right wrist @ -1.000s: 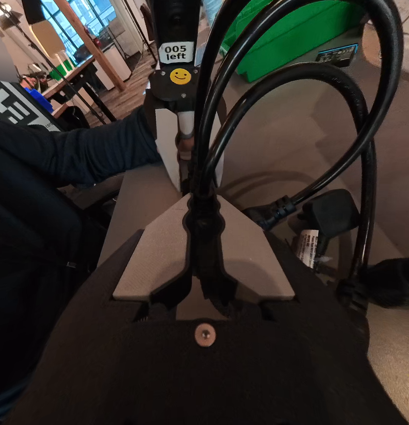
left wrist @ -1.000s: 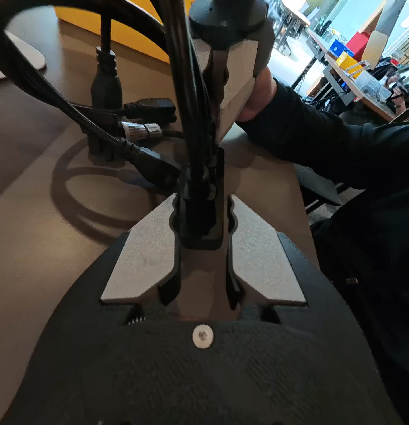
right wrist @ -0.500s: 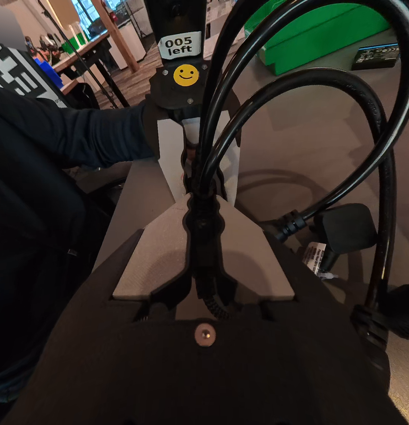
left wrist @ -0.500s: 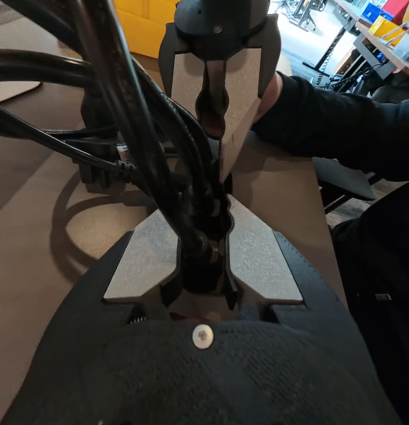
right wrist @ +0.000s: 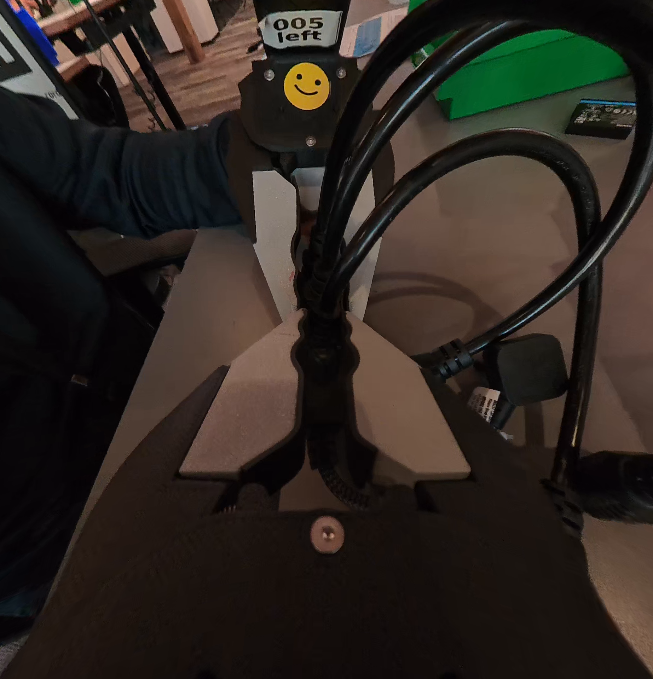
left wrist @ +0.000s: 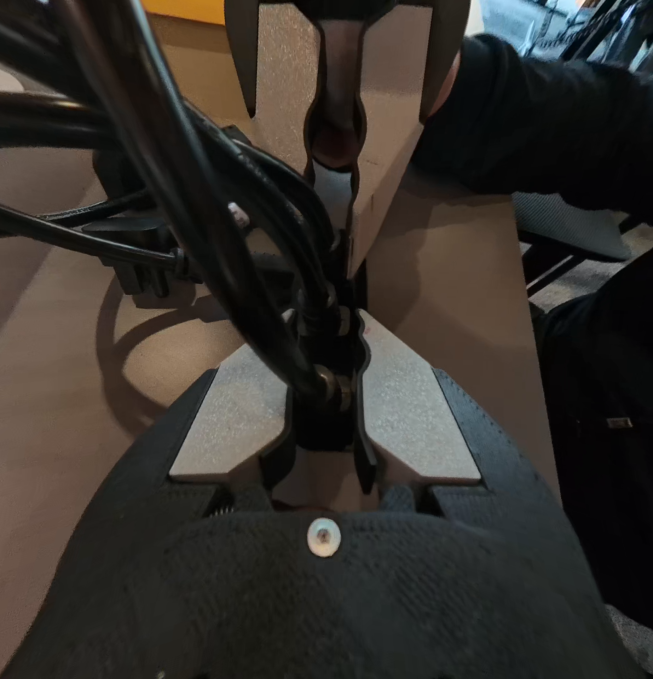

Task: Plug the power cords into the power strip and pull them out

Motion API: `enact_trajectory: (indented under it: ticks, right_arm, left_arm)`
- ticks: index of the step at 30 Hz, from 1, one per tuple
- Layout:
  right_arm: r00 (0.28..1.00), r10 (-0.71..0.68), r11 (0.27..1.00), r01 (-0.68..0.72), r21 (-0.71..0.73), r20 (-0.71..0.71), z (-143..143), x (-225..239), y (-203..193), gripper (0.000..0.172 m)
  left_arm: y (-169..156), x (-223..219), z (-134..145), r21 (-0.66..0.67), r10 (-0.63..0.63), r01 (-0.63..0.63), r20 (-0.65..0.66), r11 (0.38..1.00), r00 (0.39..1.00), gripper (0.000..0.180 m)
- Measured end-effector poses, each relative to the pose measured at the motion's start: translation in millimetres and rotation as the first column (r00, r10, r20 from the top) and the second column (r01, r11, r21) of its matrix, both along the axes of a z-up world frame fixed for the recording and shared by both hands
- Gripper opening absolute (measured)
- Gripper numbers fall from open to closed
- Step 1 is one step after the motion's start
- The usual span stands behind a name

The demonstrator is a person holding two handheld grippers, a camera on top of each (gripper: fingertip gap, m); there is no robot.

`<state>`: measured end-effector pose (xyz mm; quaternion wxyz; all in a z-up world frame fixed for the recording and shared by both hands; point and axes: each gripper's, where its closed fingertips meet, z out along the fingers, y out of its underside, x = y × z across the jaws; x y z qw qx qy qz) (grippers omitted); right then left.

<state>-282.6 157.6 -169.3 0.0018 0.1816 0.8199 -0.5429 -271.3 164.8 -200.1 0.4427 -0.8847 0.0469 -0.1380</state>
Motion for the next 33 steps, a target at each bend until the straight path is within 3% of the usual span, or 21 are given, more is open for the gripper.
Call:
enact_trajectory:
  ticks: [14, 33]
  right_arm:
    - [0.993, 0.002, 0.991, 0.014, 0.136, -0.117, 1.4, 9.1, -2.7, 0.015]
    - [0.985, 0.037, 0.983, -0.006, 0.181, -0.169, 0.1, 16.7, -2.3, 0.015]
  left_arm:
    - [-30.2, 1.2, 3.6, -0.323, -0.052, -0.017, -0.201, 0.946, 0.978, 0.023]
    - [-37.1, 11.1, -0.4, -0.433, -0.015, -0.091, -0.236, 0.897, 0.972, 0.023]
